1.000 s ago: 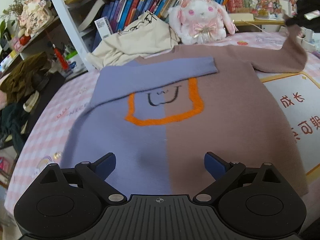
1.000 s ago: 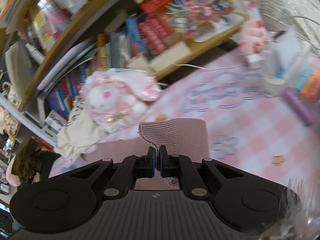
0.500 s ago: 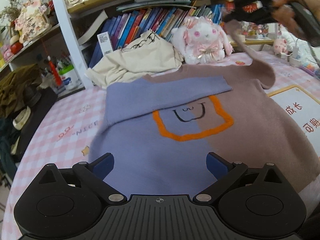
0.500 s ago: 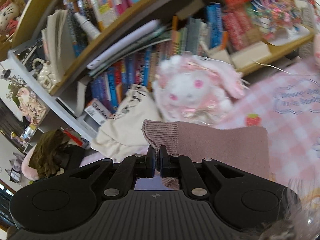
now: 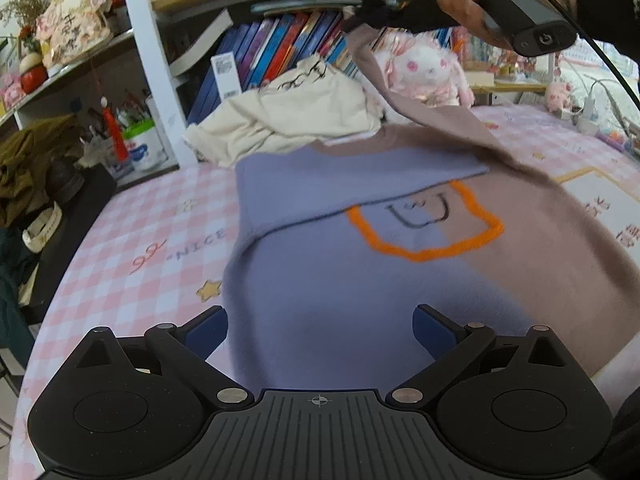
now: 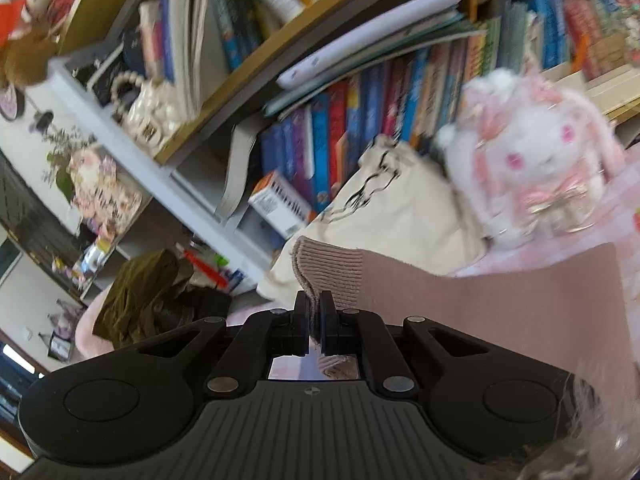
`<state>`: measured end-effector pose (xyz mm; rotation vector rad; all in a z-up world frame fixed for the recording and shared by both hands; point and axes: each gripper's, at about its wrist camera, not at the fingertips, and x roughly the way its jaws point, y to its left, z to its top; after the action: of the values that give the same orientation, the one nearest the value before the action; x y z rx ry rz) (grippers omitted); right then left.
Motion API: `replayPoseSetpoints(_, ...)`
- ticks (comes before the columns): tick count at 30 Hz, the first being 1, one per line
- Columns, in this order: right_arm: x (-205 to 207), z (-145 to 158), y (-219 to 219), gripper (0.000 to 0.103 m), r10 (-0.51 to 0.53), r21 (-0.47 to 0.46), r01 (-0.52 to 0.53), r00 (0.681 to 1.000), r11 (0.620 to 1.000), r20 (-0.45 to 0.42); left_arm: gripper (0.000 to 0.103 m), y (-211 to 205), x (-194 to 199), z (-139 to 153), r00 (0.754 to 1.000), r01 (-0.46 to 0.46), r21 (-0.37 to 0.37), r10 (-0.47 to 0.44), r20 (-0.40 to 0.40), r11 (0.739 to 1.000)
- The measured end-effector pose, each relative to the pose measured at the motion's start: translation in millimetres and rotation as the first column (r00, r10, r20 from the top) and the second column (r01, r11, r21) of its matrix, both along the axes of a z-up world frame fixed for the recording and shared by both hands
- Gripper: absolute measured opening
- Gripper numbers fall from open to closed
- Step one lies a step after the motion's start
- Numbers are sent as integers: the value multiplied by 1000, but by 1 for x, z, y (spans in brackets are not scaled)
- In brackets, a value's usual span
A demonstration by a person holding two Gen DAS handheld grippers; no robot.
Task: Fold clothes
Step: 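Carry the mauve sleeve across the sweater chest with the right gripper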
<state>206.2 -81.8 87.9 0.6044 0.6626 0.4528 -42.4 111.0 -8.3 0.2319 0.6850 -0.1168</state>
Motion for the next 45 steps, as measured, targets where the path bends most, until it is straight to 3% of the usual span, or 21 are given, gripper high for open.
replayPoseSetpoints(14, 9, -35, 41, 7, 18, -18, -20, 996, 1000, -89, 100, 30, -8, -4, 999, -47, -2, 47, -22, 999)
replayPoseSetpoints(17, 10, -42, 38, 13, 21, 11, -20, 994, 1000, -107, 100, 30, -8, -4, 999, -44, 3, 44, -19, 999)
replayPoseSetpoints(20, 8, -46, 32, 38, 28, 60, -21, 993, 998, -117, 100, 30, -8, -3, 999, -38, 7, 38, -14, 999)
replayPoseSetpoints(27, -16, -54, 13, 40, 32, 55, -25, 993, 998, -118, 100, 26, -3, -3, 999, -30, 0, 30, -19, 1000)
replayPoseSetpoints(38, -94, -85, -20, 40, 60, -125, -83, 981, 989, -182, 100, 20, 2, -4, 998, -49, -67, 47, -38, 997)
replayPoseSetpoints(45, -159, -89, -47, 42, 97, -296, -140, 983, 945, -154, 100, 12, -2, -2, 999, -25, -69, 22, -37, 997)
